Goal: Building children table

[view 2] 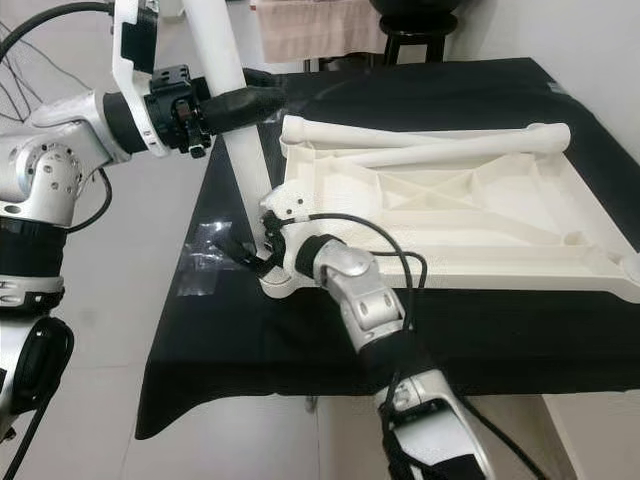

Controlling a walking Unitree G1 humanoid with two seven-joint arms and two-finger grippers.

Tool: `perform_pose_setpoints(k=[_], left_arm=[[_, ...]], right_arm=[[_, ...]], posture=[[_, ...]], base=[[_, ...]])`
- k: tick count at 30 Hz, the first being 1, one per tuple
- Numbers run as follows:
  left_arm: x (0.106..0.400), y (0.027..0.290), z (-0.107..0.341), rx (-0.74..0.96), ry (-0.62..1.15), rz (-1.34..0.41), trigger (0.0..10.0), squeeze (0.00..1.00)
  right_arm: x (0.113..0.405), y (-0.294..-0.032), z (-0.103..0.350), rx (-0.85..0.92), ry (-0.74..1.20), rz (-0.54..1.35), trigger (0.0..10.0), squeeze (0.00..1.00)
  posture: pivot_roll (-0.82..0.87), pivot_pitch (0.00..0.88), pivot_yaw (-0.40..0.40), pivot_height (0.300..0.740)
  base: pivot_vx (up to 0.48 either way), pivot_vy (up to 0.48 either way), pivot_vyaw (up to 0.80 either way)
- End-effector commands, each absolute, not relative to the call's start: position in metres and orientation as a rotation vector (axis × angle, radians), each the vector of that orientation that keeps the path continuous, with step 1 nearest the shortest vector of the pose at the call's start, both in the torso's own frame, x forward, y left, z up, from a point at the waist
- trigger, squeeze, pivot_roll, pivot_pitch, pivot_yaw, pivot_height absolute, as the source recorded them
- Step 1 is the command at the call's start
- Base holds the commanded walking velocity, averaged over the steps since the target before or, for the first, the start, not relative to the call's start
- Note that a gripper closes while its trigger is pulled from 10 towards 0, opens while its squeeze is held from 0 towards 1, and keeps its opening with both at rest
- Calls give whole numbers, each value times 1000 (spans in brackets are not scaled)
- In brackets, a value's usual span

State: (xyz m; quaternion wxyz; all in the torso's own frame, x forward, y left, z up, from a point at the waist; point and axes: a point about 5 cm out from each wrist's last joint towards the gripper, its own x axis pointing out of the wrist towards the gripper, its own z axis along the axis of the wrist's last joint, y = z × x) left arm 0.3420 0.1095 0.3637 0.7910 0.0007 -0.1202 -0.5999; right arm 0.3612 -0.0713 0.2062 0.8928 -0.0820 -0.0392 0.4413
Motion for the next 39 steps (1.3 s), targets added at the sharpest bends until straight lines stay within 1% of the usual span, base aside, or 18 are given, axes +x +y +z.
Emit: perform_pose_setpoints(k=[1,8,14,15,16,17,18,19,26,27,30,31,32,33,35,37,39], left_arm=[[342,105,356,-13,-213,-1329,0,0],[343,107,355,-34,-217,-1329,0,0],[342,109,350,-53,-212,-1330,0,0],[342,109,349,-56,-213,-1328,2745,0],[342,109,349,-56,-213,-1328,2745,0],[342,110,349,-61,-213,-1326,4118,0],[342,110,349,-61,-213,-1326,4118,0],[343,110,349,-68,-216,-1319,10000,1000],[345,112,351,-85,-228,-1295,10000,1000],[346,114,354,-90,-243,-1271,10000,1000],[347,116,357,-92,-259,-1241,10000,1000],[348,120,361,-103,-278,-1211,10000,447],[348,123,364,-111,-290,-1192,10000,447],[347,126,367,-115,-310,-1177,10000,0],[345,130,371,-124,-329,-1174,10000,0],[335,144,382,-164,-392,-1160,10000,0],[335,144,382,-164,-392,-1160,10000,0]], right_arm=[[363,-66,207,-204,-82,956,0,0],[367,-70,209,-224,-81,980,0,0],[365,-69,198,-216,-58,998,0,0],[364,-68,195,-206,-51,991,0,0],[364,-68,195,-206,-51,991,0,0],[364,-68,192,-195,-45,985,0,0],[364,-68,192,-195,-45,985,0,0],[364,-67,189,-188,-40,976,0,0],[358,-66,175,-128,-11,914,0,0],[356,-65,173,-88,-12,885,0,0],[356,-65,173,-61,-20,863,0,0],[357,-65,175,-29,-34,840,0,0],[357,-65,176,-9,-43,825,0,0],[358,-66,178,21,-53,809,0,0],[359,-66,179,47,-61,798,0,0],[359,-66,184,138,-93,774,0,0],[359,-66,184,138,-93,774,0,0]], posture=[[43,142,77,740],[37,151,71,740],[33,157,68,740],[31,159,67,740],[31,159,67,740],[30,161,67,740],[30,161,67,740],[29,161,67,740],[27,161,68,740],[27,161,68,740],[25,154,67,740],[23,148,68,740],[23,145,69,740],[21,136,68,740],[21,136,68,740],[22,113,64,740],[22,113,64,740]], base=[[0,0,0],[0,0,0],[0,0,0],[0,0,0],[0,0,0],[0,0,0],[0,0,0],[0,0,0],[0,0,0],[0,0,0],[0,0,0],[0,0,0],[0,0,0],[0,0,0],[0,0,0],[0,0,0],[0,0,0]])
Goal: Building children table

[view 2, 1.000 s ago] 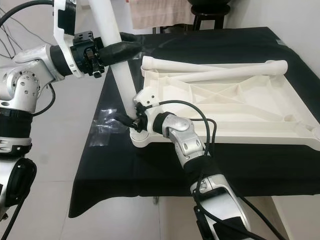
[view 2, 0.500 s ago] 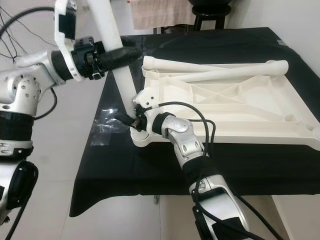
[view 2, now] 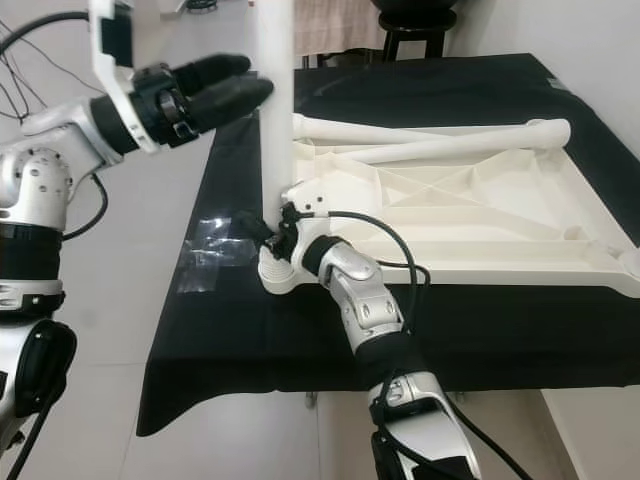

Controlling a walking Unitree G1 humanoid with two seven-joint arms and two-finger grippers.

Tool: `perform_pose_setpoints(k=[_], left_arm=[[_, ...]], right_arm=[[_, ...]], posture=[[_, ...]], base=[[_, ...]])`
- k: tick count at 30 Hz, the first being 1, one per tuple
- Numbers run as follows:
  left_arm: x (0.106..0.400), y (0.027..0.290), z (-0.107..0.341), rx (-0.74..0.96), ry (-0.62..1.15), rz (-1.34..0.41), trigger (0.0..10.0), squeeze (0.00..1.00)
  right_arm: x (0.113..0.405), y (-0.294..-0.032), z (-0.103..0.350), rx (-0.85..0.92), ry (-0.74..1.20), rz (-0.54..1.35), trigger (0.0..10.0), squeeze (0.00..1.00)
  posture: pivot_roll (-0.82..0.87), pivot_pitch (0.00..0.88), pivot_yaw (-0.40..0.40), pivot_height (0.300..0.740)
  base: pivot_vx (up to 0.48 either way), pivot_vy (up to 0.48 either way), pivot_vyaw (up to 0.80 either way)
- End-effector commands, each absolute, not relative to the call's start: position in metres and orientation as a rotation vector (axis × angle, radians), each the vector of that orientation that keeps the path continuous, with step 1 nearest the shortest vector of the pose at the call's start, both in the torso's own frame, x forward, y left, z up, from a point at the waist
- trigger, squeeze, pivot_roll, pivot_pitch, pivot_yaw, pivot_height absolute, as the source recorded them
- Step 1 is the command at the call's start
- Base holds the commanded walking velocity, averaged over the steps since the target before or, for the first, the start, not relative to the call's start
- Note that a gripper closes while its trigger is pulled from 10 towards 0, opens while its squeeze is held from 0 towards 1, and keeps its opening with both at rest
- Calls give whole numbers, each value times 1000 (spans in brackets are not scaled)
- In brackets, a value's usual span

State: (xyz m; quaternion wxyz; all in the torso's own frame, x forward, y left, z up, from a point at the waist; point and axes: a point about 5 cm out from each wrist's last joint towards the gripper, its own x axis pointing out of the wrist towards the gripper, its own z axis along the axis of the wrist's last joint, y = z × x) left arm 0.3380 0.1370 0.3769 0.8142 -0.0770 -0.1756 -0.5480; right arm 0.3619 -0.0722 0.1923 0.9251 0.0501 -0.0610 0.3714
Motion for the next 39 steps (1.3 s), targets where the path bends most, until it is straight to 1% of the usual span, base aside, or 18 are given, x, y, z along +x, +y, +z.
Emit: perform_pose_setpoints(k=[1,2,4,6,7,9,10,11,12,13,15,18,21,25,27,30,33,39], left_arm=[[331,149,385,-175,-413,-1157,10000,0],[325,156,388,-191,-437,-1162,10000,0],[325,156,388,-191,-437,-1162,10000,0],[307,176,395,-216,-513,-1170,10000,0],[307,176,395,-216,-513,-1170,10000,0],[300,196,392,-214,-550,-1042,10000,0],[300,196,392,-214,-550,-1042,10000,0],[302,203,388,-213,-547,-969,10000,0],[309,209,373,-194,-496,-850,10000,0],[309,209,373,-194,-496,-850,10000,0],[322,211,325,-192,-362,-638,10000,0],[324,211,307,-174,-319,-580,10000,0],[317,202,243,-191,-162,-433,10000,0],[312,199,230,-196,-125,-412,10000,0],[299,187,202,-221,-55,-435,10000,0],[291,179,189,-262,-30,-461,10000,0],[273,154,166,-331,23,-512,10000,0],[262,128,150,-351,61,-570,10000,0]], right_arm=[[359,-66,186,167,-104,769,0,0],[358,-65,188,204,-116,765,0,0],[358,-65,188,204,-116,765,0,0],[356,-64,191,307,-138,756,0,0],[356,-64,191,307,-138,756,0,0],[354,-65,194,365,-163,745,0,0],[354,-65,194,365,-163,745,0,0],[354,-67,195,383,-170,736,941,0],[355,-68,197,392,-178,718,10000,0],[355,-68,197,392,-178,718,10000,0],[355,-70,204,402,-213,687,10000,0],[355,-71,207,403,-227,679,10000,0],[348,-70,208,365,-243,663,10000,0],[345,-70,207,352,-242,662,10000,0],[338,-71,200,310,-228,665,10000,0],[336,-74,195,295,-218,650,10000,0],[332,-81,186,293,-191,634,10000,0],[337,-94,186,262,-193,558,10000,0]], posture=[[22,113,64,740],[23,96,62,740],[23,96,62,740],[30,61,58,740],[30,61,58,740],[31,37,55,740],[31,37,55,740],[31,23,52,740],[33,12,47,740],[33,12,47,740],[34,0,30,740],[33,0,30,740],[30,0,14,740],[30,0,14,740],[32,0,4,740],[30,0,-1,740],[31,0,-6,740],[24,0,-11,740]], base=[[0,0,0],[0,0,0],[0,0,0],[0,0,0],[0,0,0],[0,0,0],[0,0,0],[0,0,0],[0,0,0],[0,0,0],[0,0,0],[0,0,0],[0,0,0],[0,0,0],[0,0,0],[247,0,533],[406,0,519],[407,0,132]])
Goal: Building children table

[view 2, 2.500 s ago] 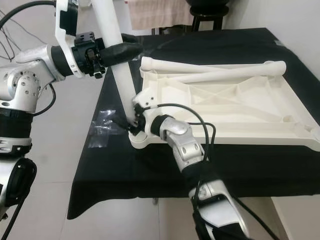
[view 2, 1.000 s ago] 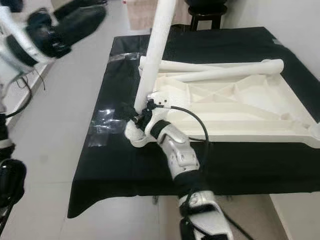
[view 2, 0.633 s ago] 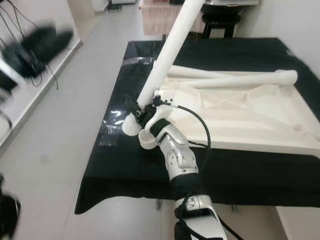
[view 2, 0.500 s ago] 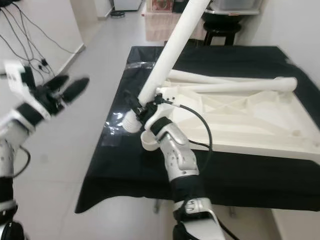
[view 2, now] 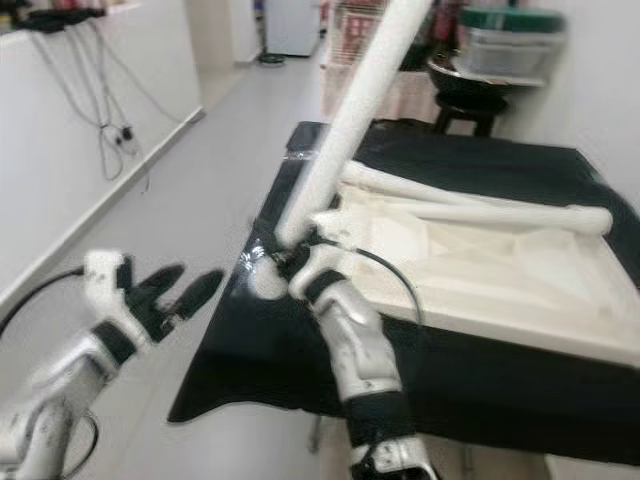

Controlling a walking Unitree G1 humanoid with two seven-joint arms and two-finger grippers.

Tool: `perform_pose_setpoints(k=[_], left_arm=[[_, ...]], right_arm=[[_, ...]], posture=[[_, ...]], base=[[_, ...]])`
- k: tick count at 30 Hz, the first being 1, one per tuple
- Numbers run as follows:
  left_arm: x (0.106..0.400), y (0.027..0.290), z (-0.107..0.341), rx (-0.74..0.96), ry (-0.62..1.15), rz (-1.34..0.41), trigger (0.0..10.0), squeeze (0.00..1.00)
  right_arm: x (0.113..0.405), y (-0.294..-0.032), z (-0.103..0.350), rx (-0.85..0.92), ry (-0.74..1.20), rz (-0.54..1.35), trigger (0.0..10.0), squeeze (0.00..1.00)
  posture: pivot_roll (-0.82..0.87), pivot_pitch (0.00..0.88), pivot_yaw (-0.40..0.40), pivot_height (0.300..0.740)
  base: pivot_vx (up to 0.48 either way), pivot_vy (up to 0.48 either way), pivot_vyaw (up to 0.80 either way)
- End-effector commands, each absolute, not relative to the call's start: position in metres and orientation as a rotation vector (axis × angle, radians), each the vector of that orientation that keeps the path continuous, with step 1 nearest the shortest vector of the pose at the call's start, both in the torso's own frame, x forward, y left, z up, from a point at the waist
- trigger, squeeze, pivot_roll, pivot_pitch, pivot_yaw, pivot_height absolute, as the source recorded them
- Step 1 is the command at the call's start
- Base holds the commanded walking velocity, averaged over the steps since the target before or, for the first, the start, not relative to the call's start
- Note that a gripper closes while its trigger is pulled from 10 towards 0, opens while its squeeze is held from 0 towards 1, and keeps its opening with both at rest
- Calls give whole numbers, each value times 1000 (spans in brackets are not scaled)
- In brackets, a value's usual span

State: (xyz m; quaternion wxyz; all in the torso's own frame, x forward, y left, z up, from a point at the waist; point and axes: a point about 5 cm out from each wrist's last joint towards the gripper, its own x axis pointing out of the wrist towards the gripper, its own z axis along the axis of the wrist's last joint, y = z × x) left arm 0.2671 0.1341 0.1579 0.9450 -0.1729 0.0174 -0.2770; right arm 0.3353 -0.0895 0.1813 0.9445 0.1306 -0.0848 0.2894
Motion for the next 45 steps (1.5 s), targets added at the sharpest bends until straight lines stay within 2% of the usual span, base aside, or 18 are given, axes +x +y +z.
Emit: perform_pose_setpoints(k=[1,8,14,20,28,33,37,41,43,45], left_arm=[[262,128,150,-351,61,-570,10000,0],[259,124,145,-339,72,-587,10000,0],[254,121,138,-250,96,-609,10000,0],[242,111,134,-207,85,-676,10000,0],[232,111,119,-119,157,-706,10000,0],[209,110,110,-33,197,-748,10000,0],[205,110,109,-28,200,-749,10000,0],[188,123,116,14,191,-591,10000,0],[185,127,117,25,196,-554,10000,0],[181,129,120,58,196,-535,10000,0]], right_arm=[[337,-94,186,262,-193,558,10000,0],[336,-89,184,241,-171,556,10000,0],[332,-88,183,243,-168,597,10000,0],[327,-91,183,207,-170,679,10000,0],[312,-90,177,97,-141,921,10000,0],[295,-91,164,19,-66,1149,10000,0],[293,-92,162,4,-51,1182,10000,0],[299,-89,168,-40,-37,1246,10000,0],[300,-88,171,-43,-42,1254,10000,0],[303,-86,175,-44,-54,1263,10000,0]], posture=[[24,0,-11,740],[20,0,-10,740],[20,0,-12,740],[18,0,-15,740],[22,0,-16,740],[30,0,-17,740],[30,0,-17,740],[58,47,-16,740],[58,47,-16,740],[73,86,-15,740]], base=[[405,0,0],[404,0,0],[0,0,0],[0,-394,0],[0,0,0],[0,0,0],[0,0,0],[0,0,0],[0,0,0],[0,373,0]])
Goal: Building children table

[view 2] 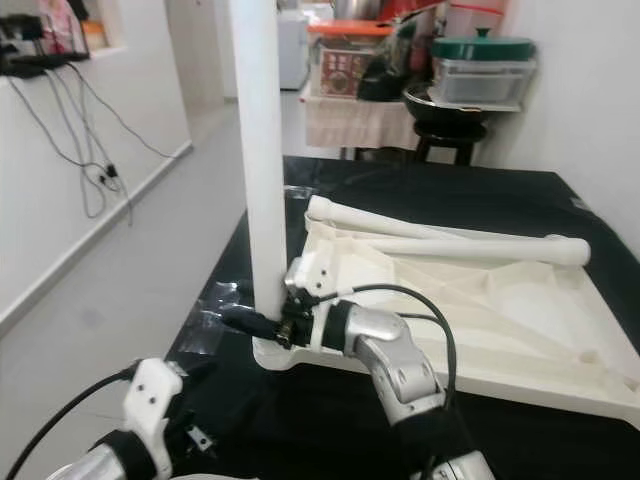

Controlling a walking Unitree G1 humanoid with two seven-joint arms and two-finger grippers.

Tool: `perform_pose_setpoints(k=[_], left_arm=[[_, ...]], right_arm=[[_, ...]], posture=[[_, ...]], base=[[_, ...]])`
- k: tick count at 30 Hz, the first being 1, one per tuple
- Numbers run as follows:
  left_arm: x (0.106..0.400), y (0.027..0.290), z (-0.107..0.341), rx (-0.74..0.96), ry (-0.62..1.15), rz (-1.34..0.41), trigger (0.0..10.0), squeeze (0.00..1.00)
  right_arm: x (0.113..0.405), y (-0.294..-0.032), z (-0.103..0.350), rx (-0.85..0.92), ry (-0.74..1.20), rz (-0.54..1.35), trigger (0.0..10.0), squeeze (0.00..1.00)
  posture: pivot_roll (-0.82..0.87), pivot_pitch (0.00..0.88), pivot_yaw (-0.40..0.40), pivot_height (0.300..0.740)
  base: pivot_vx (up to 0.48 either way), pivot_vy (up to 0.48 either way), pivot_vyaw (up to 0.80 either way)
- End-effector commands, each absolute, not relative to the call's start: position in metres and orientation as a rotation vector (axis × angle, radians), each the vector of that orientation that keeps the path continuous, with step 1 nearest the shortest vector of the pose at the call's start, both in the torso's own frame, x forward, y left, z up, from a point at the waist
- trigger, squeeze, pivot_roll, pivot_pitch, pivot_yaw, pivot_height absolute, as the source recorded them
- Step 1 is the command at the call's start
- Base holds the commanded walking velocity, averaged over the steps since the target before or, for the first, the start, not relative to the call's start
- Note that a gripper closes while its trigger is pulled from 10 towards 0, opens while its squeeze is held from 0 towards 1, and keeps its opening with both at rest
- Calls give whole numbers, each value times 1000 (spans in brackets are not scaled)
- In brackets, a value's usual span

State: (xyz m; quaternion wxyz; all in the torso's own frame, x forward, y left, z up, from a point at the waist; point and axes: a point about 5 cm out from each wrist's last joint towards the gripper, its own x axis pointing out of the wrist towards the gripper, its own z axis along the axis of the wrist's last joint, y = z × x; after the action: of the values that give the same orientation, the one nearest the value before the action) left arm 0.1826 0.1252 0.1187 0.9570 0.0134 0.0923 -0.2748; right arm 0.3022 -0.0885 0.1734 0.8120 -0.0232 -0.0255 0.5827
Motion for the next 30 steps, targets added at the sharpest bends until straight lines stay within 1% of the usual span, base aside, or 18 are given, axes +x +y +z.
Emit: perform_pose_setpoints(k=[1,3,7,12,18,22,30], left_arm=[[178,130,121,63,195,-528,10000,0],[172,131,126,80,178,-509,10000,0],[169,135,128,120,172,-482,10000,0],[160,143,132,139,177,-447,10000,0],[159,141,137,147,163,-440,10000,0],[158,139,139,156,155,-444,10000,0],[156,136,143,155,146,-455,10000,0]], right_arm=[[305,-85,177,-43,-60,1269,10000,0],[307,-84,181,-42,-68,1282,10000,0],[313,-91,184,-50,-69,1280,10000,0],[323,-121,191,-45,-36,1282,10000,0],[331,-134,195,-45,-20,1247,10000,0],[332,-135,196,-29,-27,1238,10000,0],[329,-130,193,7,-14,1311,10000,0]], posture=[[73,86,-15,740],[81,114,-12,740],[89,130,-8,740],[83,160,-5,740],[72,182,-4,740],[74,184,-2,740],[74,196,-7,740]], base=[[0,480,0],[0,240,0],[0,0,0],[0,0,0],[0,0,0],[0,0,0],[0,0,0]])
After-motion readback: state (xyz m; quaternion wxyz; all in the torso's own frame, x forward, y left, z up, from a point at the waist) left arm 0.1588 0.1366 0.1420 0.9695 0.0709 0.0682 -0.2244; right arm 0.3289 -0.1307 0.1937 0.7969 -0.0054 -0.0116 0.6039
